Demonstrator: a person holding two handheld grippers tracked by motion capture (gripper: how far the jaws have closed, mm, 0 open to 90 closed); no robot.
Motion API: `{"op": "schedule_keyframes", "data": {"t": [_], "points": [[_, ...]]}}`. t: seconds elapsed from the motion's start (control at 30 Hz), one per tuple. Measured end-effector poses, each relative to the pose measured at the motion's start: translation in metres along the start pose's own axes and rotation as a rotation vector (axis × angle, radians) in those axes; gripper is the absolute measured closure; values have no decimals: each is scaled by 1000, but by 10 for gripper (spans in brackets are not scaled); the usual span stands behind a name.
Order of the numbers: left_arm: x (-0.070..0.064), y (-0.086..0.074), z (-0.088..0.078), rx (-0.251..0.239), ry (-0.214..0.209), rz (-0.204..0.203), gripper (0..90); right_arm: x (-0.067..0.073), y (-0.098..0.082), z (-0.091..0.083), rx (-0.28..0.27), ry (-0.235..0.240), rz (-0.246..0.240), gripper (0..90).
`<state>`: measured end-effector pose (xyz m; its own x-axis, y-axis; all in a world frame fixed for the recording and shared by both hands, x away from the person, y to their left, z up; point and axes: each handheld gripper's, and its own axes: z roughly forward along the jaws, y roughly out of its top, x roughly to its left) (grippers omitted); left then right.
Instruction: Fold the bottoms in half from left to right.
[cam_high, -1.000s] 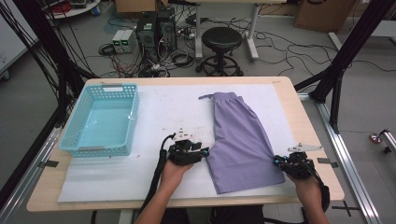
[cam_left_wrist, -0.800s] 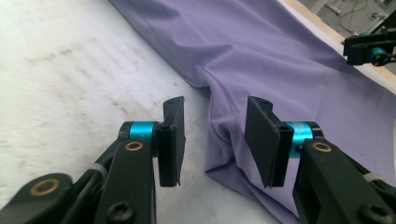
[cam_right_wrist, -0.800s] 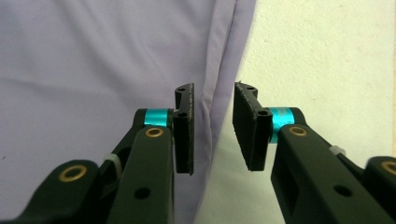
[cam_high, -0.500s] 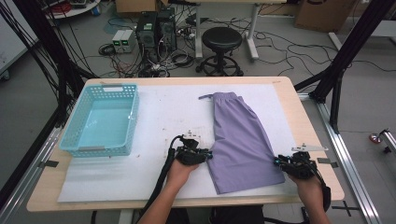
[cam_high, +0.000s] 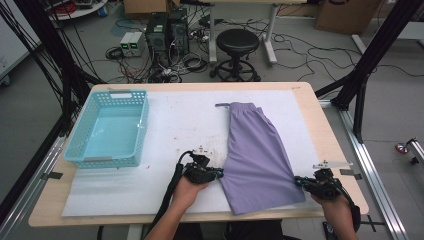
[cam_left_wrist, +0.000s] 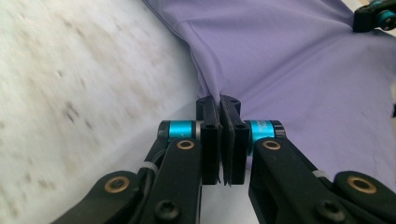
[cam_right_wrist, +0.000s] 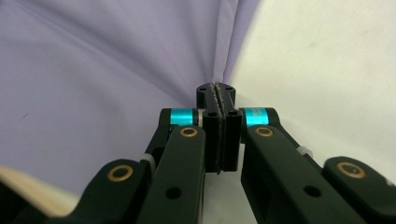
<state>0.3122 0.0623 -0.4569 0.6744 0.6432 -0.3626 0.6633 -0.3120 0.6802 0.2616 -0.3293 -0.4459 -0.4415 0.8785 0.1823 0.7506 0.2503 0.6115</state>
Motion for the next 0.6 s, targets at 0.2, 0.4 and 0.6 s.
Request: {"op": "schedule_keyframes", "data": {"t": [0.2, 0.4, 0.6], "points": [[-5, -6, -10, 1, -22, 25, 865, 11, -12, -11, 13, 23, -23, 900], [-3, 0, -8, -80, -12, -3, 619, 7, -7, -9, -70, 10, 1, 636], [-9, 0, 8, -31, 11, 60, 738, 7, 4, 10, -44, -37, -47, 810]]}}
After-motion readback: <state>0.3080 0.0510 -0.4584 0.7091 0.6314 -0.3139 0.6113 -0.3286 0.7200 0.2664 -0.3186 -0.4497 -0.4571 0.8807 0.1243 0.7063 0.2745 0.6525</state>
